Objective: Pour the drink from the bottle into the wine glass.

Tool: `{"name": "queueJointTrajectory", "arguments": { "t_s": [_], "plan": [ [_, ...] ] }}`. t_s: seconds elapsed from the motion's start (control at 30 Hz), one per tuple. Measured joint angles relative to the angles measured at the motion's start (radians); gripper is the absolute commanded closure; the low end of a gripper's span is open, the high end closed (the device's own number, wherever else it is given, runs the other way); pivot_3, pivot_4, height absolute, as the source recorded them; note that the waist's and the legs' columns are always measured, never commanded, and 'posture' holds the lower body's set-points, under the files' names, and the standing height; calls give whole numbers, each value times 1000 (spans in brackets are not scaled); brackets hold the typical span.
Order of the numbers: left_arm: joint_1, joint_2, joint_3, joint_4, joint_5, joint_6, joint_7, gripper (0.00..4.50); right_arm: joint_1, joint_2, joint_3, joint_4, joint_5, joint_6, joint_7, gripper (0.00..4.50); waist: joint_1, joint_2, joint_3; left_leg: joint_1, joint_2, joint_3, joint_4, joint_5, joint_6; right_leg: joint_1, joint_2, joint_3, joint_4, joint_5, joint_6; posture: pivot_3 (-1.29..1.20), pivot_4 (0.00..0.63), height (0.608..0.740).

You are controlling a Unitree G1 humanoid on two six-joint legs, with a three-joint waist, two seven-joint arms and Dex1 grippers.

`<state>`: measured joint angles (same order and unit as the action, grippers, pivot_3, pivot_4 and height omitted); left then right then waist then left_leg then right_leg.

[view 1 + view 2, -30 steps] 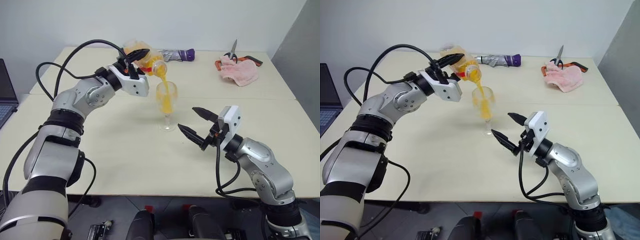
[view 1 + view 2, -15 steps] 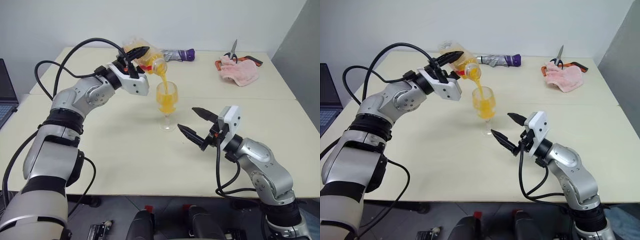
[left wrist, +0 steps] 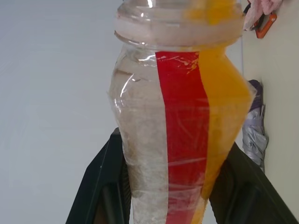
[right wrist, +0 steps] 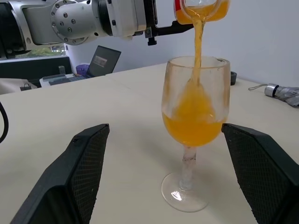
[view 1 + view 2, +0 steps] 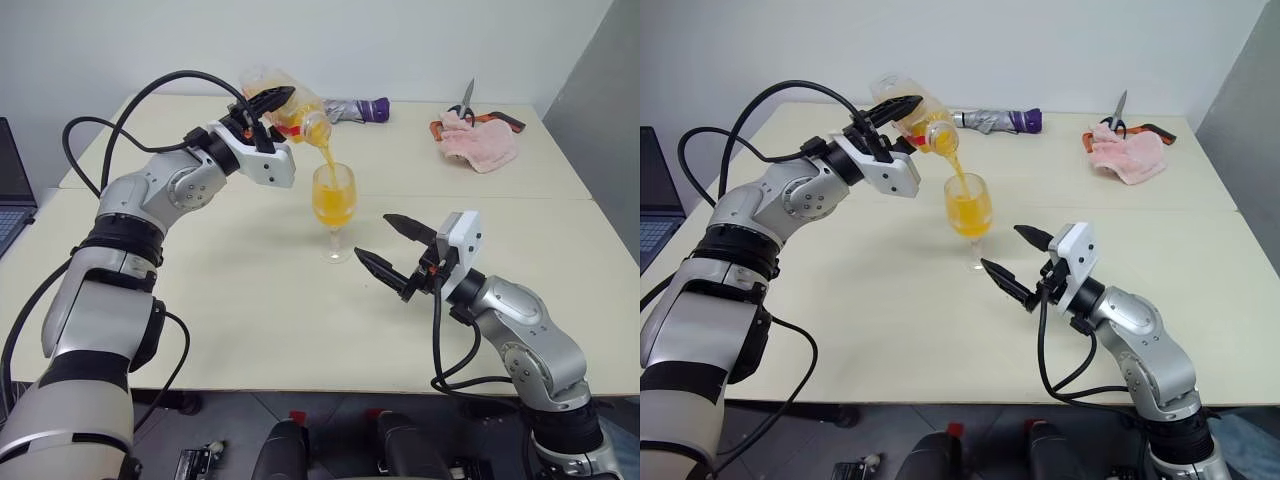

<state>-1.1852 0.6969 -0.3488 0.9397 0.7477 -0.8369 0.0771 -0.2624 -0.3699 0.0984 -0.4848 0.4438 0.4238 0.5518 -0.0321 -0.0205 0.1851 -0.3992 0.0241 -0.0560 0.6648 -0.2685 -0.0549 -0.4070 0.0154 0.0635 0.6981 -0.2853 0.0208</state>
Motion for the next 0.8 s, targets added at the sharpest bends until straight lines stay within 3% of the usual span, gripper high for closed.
{"name": "queueJointTrajectory", "arguments": {
  "t_s": [0.6,0.8],
  "plan": [
    [-5,0,-1,4,-1,2,12,2788,0,0,2,0,0,0,0,380,0,0,0,0,0,0,0,0,0,0,0,0,0,0,0,0,150,740],
    [-3,-33,11,16,-85,19,-65,2788,0,1,2,0,0,0,0,380,0,0,0,0,0,0,0,0,0,0,0,0,0,0,0,0,150,740]
  ]
}}
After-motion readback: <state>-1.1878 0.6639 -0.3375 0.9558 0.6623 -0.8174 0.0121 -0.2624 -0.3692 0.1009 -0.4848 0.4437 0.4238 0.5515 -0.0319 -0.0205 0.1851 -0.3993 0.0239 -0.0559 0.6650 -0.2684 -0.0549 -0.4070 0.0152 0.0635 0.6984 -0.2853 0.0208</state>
